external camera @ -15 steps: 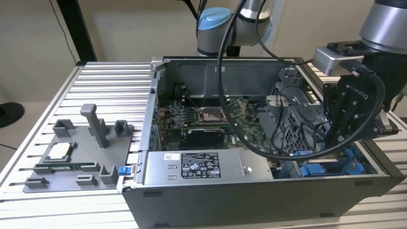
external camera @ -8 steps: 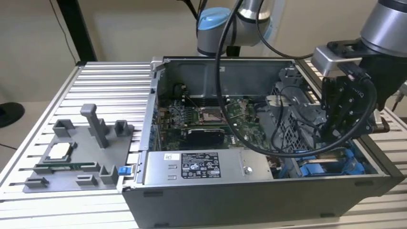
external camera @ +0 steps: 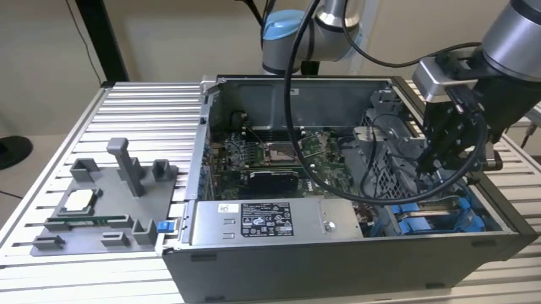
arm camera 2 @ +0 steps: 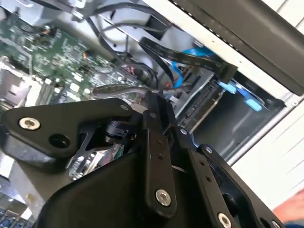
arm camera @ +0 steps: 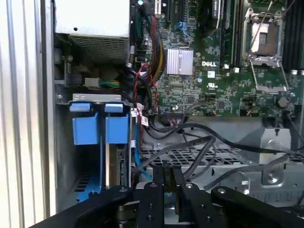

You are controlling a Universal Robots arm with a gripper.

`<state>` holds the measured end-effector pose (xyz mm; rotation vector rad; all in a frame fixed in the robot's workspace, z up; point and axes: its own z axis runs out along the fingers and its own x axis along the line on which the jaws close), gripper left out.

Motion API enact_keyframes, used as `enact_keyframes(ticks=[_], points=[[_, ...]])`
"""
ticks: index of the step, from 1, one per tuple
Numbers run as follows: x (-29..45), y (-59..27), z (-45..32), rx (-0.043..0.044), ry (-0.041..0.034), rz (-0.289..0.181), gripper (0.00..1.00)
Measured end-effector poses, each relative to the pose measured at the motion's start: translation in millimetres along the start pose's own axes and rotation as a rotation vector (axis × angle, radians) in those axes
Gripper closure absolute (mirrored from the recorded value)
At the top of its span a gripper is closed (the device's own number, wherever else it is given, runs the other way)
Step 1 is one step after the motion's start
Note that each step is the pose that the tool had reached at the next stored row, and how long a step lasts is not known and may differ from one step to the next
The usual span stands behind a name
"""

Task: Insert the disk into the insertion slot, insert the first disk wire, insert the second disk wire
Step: 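Insert the first disk wire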

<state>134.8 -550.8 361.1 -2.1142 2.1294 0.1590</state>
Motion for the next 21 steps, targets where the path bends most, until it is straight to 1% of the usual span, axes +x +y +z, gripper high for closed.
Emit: enact_keyframes(ticks=[5, 14, 16, 21], points=[[0.0, 0.0, 0.0, 0.0001, -0.0026, 0.000, 1.00], [0.1, -0.3, 0.1, 0.0000, -0.0032, 0.000, 1.00], [0.2, -1.7, 0.7, -0.0005, -0.0035, 0.000, 1.00], [0.4, -8.8, 2.4, -0.0050, -0.0042, 0.001, 1.00]])
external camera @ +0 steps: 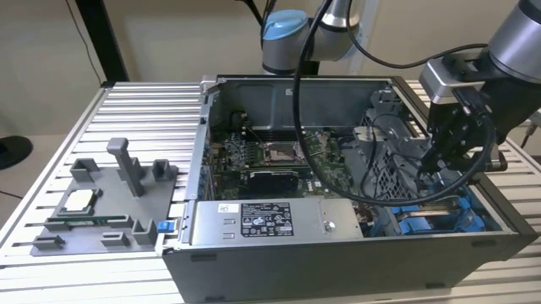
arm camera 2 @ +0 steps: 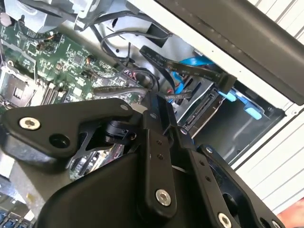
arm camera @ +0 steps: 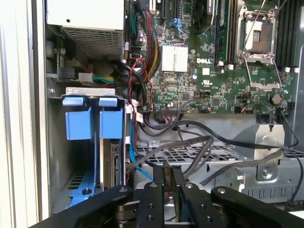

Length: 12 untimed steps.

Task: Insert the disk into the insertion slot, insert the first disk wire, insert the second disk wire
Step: 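Insert the first disk wire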

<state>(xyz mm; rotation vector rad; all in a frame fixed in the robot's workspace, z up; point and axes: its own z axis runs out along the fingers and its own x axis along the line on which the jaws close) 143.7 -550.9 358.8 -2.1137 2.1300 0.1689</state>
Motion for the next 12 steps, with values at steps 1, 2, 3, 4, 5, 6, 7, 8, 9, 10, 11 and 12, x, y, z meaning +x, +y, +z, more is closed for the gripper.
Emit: enact_keyframes(ticks=[1, 2, 3, 4, 5, 6, 7, 8, 9, 10, 11, 12], points=[[0.1, -1.2, 0.3, -0.0004, -0.0001, 0.000, 1.00], [0.1, -2.4, 0.6, -0.0009, -0.0001, 0.000, 1.00], [0.0, -3.0, 0.7, -0.0010, -0.0001, 0.000, 1.00], [0.0, -3.2, 0.7, -0.0009, 0.0001, 0.000, 1.00], [0.0, -3.2, 0.7, -0.0009, 0.0001, 0.000, 1.00], [0.1, -3.2, 0.6, -0.0008, 0.0002, 0.000, 1.00], [0.1, -3.2, 0.7, -0.0009, 0.0000, 0.000, 1.00], [0.1, -3.2, 0.7, -0.0009, 0.0001, 0.000, 1.00], [0.1, -3.2, 0.7, -0.0009, 0.0000, 0.000, 1.00], [0.2, -3.2, 0.7, -0.0008, 0.0001, 0.000, 1.00], [0.2, -3.2, 1.0, -0.0009, 0.0001, 0.000, 1.00], [0.3, -3.4, 1.5, -0.0009, -0.0003, 0.000, 1.00]])
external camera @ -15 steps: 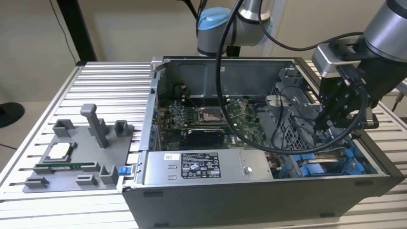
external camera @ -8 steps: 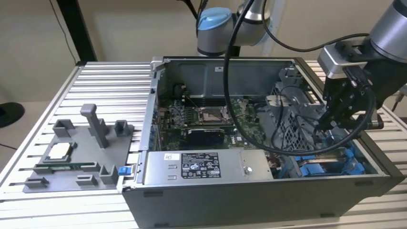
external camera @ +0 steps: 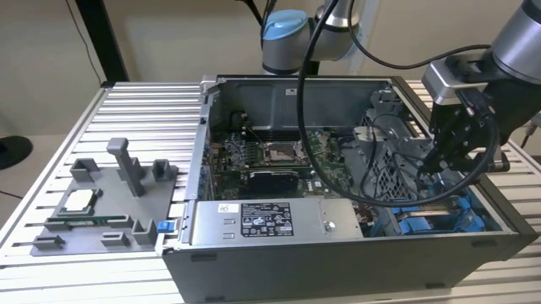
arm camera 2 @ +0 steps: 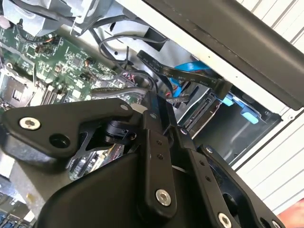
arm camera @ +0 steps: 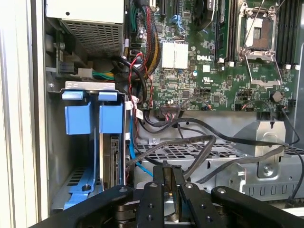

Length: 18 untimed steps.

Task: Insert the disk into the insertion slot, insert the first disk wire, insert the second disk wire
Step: 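Insert the first disk wire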

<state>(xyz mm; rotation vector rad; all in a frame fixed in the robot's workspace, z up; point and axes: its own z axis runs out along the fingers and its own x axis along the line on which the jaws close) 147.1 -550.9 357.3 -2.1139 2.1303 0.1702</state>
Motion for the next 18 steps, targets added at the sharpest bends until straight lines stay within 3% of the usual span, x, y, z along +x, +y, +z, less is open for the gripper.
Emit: enact_keyframes(ticks=[3, 7, 12, 18], points=[[1.3, -1.4, 1.2, -0.0029, -0.0002, 0.001, 1.00], [8.3, -1.5, -1.1, -0.0044, -0.0015, 0.001, 1.00], [22.0, -1.3, -7.3, -0.0045, 0.0000, 0.001, 1.00], [44.1, -1.5, -11.5, -0.0046, 0.0039, 0.001, 1.00]])
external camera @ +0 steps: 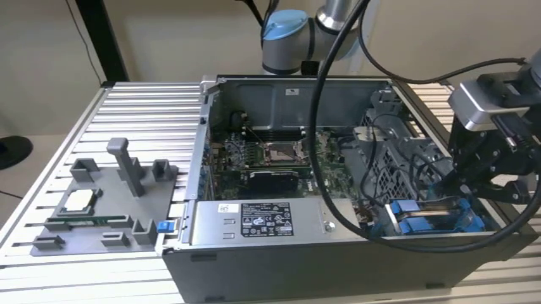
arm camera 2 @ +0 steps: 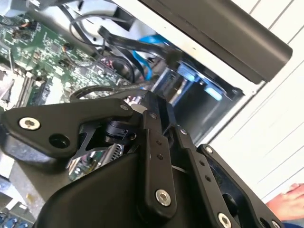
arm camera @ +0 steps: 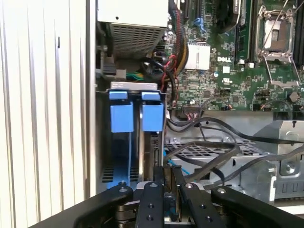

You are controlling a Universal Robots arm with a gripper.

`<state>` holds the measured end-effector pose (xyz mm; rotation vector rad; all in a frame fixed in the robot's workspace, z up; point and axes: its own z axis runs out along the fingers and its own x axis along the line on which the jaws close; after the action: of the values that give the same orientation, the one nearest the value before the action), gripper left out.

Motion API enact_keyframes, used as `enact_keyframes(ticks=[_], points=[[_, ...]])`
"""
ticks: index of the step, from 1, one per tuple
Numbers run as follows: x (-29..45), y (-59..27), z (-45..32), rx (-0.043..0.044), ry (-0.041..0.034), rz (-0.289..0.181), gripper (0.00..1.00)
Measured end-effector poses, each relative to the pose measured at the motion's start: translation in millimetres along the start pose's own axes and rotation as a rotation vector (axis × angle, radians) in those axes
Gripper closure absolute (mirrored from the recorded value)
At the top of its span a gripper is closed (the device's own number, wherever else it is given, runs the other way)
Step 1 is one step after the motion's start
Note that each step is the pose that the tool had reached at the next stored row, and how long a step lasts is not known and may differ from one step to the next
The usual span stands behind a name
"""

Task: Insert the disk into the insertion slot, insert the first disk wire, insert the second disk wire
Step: 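Insert the first disk wire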

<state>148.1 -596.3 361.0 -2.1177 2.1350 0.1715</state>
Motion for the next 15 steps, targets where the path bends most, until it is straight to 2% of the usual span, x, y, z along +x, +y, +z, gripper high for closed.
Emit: enact_keyframes(ticks=[3, 15], points=[[3.6, 0.0, -0.6, 0.0000, 0.0009, 0.000, 1.00], [3.7, 0.0, -0.3, -0.0002, 0.0008, 0.000, 1.00]])
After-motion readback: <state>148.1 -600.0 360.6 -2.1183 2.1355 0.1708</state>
